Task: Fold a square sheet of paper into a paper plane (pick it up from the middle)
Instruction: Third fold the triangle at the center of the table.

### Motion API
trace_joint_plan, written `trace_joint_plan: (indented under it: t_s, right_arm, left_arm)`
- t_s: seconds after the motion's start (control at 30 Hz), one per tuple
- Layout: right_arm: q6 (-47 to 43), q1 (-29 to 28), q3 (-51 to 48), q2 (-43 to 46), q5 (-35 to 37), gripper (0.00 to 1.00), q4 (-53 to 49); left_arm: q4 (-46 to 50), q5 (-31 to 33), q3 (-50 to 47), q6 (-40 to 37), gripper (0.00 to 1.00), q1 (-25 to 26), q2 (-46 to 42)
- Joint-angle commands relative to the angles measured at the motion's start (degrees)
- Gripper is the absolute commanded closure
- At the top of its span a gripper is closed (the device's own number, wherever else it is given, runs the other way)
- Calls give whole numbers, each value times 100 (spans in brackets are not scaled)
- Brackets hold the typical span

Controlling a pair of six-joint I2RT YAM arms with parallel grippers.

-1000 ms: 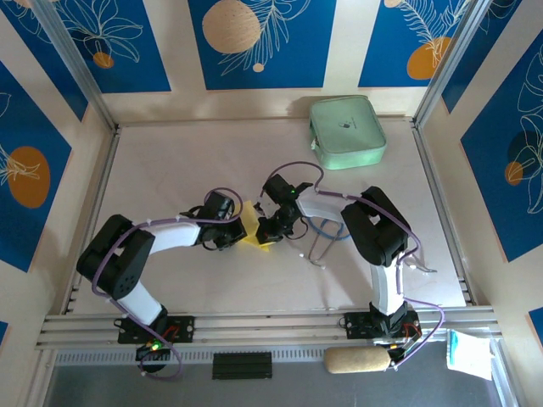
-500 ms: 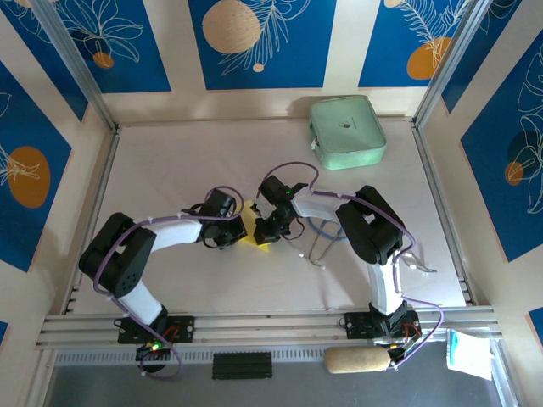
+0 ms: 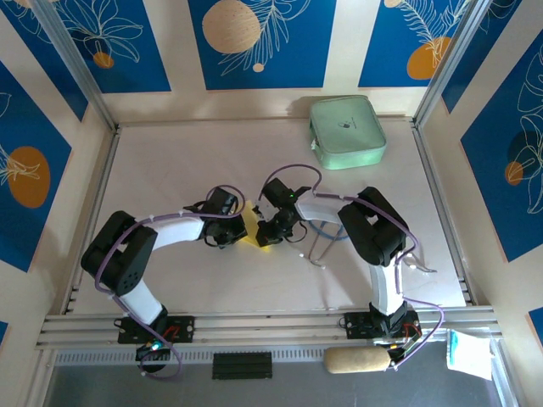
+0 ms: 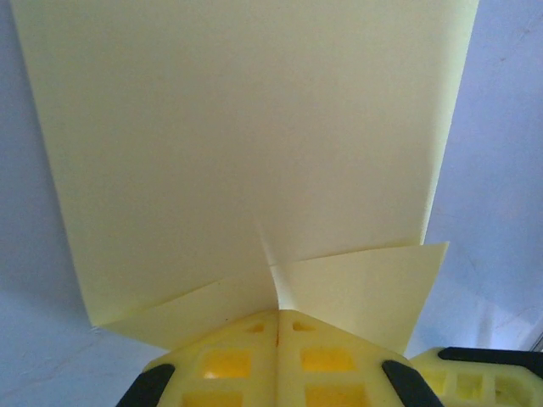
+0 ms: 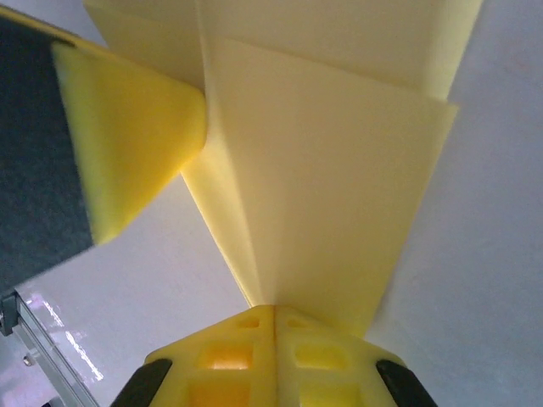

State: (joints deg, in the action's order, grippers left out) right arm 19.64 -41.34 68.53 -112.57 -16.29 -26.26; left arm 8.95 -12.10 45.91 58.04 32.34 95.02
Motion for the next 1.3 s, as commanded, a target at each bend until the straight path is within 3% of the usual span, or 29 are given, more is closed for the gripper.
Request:
trace_joint_plan:
  t_s: [0.0,0.23,0.5,0.83,1.13,1.27]
  right_arm:
    - [-180,21,-340,158,-25,98,-609]
    - [-105,132,-692,438,-34,98,-524]
    - [3,153,-445,987,-299,98,-86]
    - [201,-62,169,98,-159,98,-88]
    - [125,-34,-200,-8,-65,99,-111]
    - [108,20,-297,-91,-128,99,-84]
  left_arm:
    - [822,570,-183,-41,98,-4,383]
    - [746,482,-156,-68,98,0,360]
    - [492,244,-135,-74,98,-1,350]
    - [429,208,-159,-12,98,3,318]
    - [422,239,-122,-14,98,-1,292]
    - [94,27,-32,-245,94,5,97]
